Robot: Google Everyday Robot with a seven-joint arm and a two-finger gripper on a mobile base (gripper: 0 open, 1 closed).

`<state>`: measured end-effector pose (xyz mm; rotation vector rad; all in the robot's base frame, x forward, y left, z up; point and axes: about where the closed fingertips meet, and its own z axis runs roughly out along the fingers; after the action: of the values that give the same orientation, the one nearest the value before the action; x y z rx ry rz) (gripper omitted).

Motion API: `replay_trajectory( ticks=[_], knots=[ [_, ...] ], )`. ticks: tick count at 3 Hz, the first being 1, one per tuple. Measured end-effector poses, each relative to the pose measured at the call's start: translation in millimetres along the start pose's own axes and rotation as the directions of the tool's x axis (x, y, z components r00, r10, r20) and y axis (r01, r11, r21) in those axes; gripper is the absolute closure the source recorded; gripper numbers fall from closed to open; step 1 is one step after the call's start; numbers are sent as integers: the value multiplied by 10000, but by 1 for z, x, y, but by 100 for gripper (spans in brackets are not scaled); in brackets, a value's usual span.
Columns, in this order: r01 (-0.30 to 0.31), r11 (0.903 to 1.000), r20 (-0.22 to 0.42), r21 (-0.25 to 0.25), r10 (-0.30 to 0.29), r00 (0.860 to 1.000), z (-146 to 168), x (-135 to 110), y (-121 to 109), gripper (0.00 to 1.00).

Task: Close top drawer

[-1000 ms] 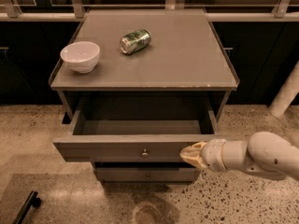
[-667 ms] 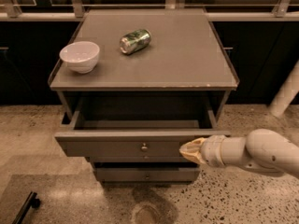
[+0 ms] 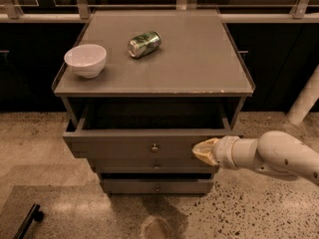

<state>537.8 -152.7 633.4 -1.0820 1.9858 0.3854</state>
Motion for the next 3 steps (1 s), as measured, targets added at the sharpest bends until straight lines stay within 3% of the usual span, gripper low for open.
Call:
replay_trajectory(
  ticks=[1, 2, 3],
  knots=[
    [83, 9968, -5, 795, -83, 10000, 9, -16, -25, 100],
    [84, 9968, -5, 798, -84, 10000, 8, -16, -24, 100],
    [246, 9905, -13, 1356, -246, 9997, 15, -34, -43, 100]
  ],
)
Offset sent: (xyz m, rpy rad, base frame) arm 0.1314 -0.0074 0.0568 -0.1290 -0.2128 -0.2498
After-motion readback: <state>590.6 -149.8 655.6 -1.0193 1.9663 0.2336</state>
